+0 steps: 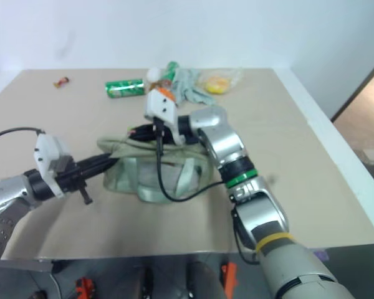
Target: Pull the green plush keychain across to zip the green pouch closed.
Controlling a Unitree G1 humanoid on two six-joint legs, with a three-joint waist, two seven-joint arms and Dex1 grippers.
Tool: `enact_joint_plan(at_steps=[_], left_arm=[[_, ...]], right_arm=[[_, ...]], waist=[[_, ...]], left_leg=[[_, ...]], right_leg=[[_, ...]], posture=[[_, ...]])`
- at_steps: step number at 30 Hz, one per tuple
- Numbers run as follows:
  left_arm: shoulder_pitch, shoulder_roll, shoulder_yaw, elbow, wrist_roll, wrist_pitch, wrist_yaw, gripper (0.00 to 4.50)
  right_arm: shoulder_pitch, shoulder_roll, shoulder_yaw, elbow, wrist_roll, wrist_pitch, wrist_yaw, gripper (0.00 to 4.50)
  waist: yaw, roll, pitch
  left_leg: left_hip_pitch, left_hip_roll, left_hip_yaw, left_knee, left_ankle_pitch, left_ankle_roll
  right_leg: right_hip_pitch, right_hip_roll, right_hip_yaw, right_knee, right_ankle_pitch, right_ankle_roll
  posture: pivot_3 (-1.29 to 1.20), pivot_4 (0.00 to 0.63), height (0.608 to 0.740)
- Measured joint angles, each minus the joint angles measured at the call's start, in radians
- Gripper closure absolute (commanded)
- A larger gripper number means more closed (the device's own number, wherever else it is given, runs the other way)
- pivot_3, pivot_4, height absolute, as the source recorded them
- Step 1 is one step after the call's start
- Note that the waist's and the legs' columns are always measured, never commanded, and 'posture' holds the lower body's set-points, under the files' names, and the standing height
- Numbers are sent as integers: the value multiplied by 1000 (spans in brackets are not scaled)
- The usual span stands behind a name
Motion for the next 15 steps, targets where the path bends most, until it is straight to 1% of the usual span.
enact_joint_plan(at_steps=[3, 8, 15], left_arm=[[-17, -7, 10, 12, -1, 6, 23, 4500], [-32, -7, 10, 25, 2, 5, 29, 4500], [-43, -11, 8, 32, 9, 0, 35, 4500]], right_arm=[[-26, -12, -27, -1, 18, 8, -18, 4472], [-26, -19, -34, -5, 33, 20, -44, 4472], [-14, -43, -34, -73, 54, 47, -46, 4472]], waist=[[0, 0, 0], [0, 0, 0], [0, 0, 0]], left_leg=[[0, 0, 0, 0, 0, 0], [-1, 0, 0, 0, 0, 0], [-1, 0, 0, 0, 0, 0]], right_leg=[[0, 0, 0, 0, 0, 0], [0, 0, 0, 0, 0, 0], [-1, 0, 0, 0, 0, 0]], posture=[[0, 150, 740], [0, 150, 740], [0, 150, 740]])
